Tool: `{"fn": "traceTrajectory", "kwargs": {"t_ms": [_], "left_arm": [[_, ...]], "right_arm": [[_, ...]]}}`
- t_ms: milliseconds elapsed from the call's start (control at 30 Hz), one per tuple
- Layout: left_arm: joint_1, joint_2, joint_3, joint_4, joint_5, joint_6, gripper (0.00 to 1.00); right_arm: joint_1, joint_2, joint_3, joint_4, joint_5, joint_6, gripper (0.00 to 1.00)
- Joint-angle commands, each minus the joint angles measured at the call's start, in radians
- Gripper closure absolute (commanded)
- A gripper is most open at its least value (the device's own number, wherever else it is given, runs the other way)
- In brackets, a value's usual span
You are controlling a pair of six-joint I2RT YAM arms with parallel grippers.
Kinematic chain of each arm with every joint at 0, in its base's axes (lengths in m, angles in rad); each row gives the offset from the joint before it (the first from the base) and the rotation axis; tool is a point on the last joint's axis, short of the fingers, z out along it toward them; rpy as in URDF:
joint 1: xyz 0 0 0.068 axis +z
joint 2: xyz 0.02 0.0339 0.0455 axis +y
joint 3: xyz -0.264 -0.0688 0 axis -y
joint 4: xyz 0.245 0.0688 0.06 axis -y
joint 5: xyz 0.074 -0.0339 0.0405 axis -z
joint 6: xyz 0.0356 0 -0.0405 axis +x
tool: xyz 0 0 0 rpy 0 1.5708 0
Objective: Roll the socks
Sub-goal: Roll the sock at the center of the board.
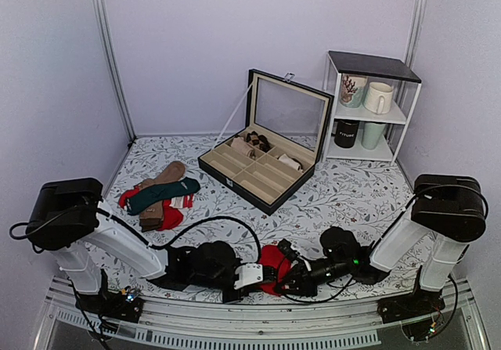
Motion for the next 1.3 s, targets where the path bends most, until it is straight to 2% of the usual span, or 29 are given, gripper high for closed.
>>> {"fn": "traceTrajectory", "kwargs": {"t_ms": [0, 133, 200, 333, 367, 467, 567, 600, 700, 800, 1033, 1133, 1267], "left_arm": [[-0.008, -0.002, 0.035, -0.039, 0.040, -0.015, 1.00], [0.007, 0.031, 0.097, -0.149, 0.106, -0.056, 1.00], [0.028, 0.057, 0.136, -0.227, 0.157, -0.104, 1.00], [0.066, 0.088, 0.160, -0.327, 0.261, -0.191, 1.00], [0.072, 0.091, 0.155, -0.336, 0.279, -0.206, 1.00], [0.096, 0.107, 0.144, -0.369, 0.334, -0.254, 1.00], [0.117, 0.127, 0.128, -0.380, 0.373, -0.296, 1.00], [0.120, 0.135, 0.122, -0.378, 0.375, -0.308, 1.00], [0.126, 0.164, 0.111, -0.374, 0.392, -0.337, 1.00], [0.129, 0.189, 0.104, -0.364, 0.410, -0.349, 1.00], [0.131, 0.189, 0.098, -0.363, 0.423, -0.345, 1.00], [0.135, 0.190, 0.098, -0.365, 0.421, -0.342, 1.00], [0.138, 0.222, 0.094, -0.354, 0.423, -0.344, 1.00]], "right_arm": [[0.004, 0.077, -0.038, -0.251, 0.002, 0.013, 0.84], [0.005, 0.045, -0.025, -0.282, 0.048, 0.005, 0.73], [0.006, -0.015, -0.031, -0.288, 0.096, -0.012, 0.64], [0.007, -0.184, -0.076, -0.253, 0.256, -0.103, 0.53], [0.010, -0.229, -0.084, -0.242, 0.304, -0.150, 0.52], [0.060, -0.354, -0.123, -0.181, 0.473, -0.303, 0.37], [0.125, -0.400, -0.180, -0.052, 0.570, -0.484, 0.32], [0.138, -0.397, -0.193, -0.009, 0.575, -0.562, 0.32], [0.150, -0.353, -0.198, 0.064, 0.533, -0.657, 0.32], [0.169, -0.295, -0.186, 0.105, 0.480, -0.662, 0.32], [0.203, -0.169, -0.177, 0.167, 0.533, -0.635, 0.34], [0.206, -0.157, -0.172, 0.167, 0.539, -0.615, 0.40], [0.206, -0.174, -0.161, 0.125, 0.552, -0.586, 0.59]]}}
